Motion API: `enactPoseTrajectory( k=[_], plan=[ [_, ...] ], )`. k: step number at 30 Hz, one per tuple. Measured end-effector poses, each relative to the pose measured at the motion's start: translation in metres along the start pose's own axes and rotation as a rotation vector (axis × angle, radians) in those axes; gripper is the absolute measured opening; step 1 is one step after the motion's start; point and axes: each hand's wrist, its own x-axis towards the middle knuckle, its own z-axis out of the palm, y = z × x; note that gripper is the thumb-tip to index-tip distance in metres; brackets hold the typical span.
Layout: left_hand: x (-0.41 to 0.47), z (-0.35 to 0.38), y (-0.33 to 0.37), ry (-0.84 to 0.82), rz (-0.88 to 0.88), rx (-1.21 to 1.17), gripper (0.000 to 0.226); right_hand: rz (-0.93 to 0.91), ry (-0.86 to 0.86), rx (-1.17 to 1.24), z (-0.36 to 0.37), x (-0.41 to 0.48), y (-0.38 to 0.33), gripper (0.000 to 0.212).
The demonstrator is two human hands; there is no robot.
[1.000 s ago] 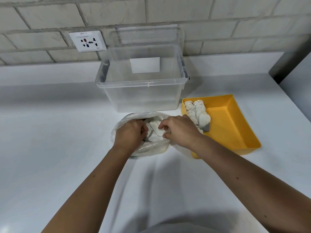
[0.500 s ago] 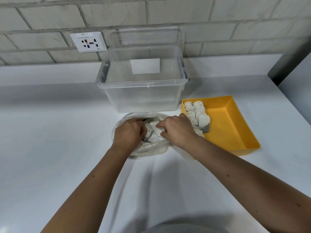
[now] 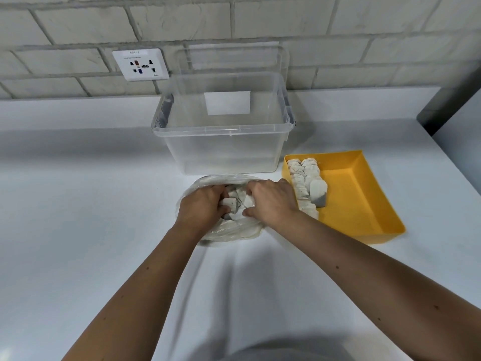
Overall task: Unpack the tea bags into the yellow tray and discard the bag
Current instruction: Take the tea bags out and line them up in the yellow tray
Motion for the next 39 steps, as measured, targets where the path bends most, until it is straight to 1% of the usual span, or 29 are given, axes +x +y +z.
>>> enactPoseTrajectory(
  k=[5,7,10,12,15,19,21,24,25,27,29,31,34,36,38,39],
  plan=[
    [-0.007,-0.005,0.0,0.022,0.007,-0.074,0.006,-0.012,0.038,-0.011,-0.001,0.0,-0.002,0.02],
    [-0.012,-0.009,-0.001,0.041,-0.003,-0.139,0.006,-0.008,0.046,0.024,-0.003,-0.003,-0.001,0.018],
    [-0.02,-0.017,-0.001,0.161,-0.02,-0.327,0.008,0.034,0.091,0.193,-0.012,-0.01,0.004,0.016],
    [-0.025,-0.021,0.001,0.186,-0.072,-0.508,0.01,0.082,0.136,0.368,-0.021,-0.015,0.007,0.011],
    [-0.032,-0.027,0.007,0.146,-0.202,-0.728,0.013,0.076,0.189,0.527,-0.034,-0.02,0.013,0.009],
    [-0.034,-0.03,0.018,0.047,-0.261,-0.937,0.015,-0.07,0.154,0.593,-0.049,-0.031,0.027,0.005],
    [-0.033,-0.032,0.018,-0.049,-0.262,-0.962,0.015,-0.097,0.134,0.614,-0.058,-0.037,0.032,0.006],
    [-0.032,-0.038,0.02,-0.221,-0.241,-0.959,0.027,-0.096,0.08,0.682,-0.067,-0.043,0.036,0.013],
    [-0.032,-0.041,0.022,-0.234,-0.242,-0.982,0.03,-0.091,0.048,0.689,-0.07,-0.045,0.037,0.015],
    [-0.033,-0.046,0.029,-0.201,-0.25,-1.026,0.033,-0.086,-0.016,0.721,-0.074,-0.047,0.038,0.019],
    [-0.032,-0.047,0.035,-0.169,-0.267,-1.057,0.026,-0.091,-0.084,0.795,-0.076,-0.05,0.036,0.028],
    [-0.031,-0.046,0.039,-0.187,-0.302,-1.119,0.015,-0.107,-0.132,0.797,-0.073,-0.051,0.032,0.033],
    [-0.03,-0.044,0.04,-0.245,-0.323,-1.251,0.018,-0.079,-0.079,0.732,-0.061,-0.05,0.029,0.033],
    [-0.031,-0.044,0.037,-0.321,-0.294,-1.324,0.023,-0.048,-0.033,0.715,-0.057,-0.049,0.031,0.027],
    [-0.032,-0.044,0.031,-0.397,-0.226,-1.271,0.034,-0.027,-0.004,0.723,-0.054,-0.048,0.034,0.019],
    [-0.033,-0.043,0.03,-0.393,-0.206,-1.2,0.038,-0.026,0.008,0.738,-0.053,-0.048,0.036,0.015]
  ],
)
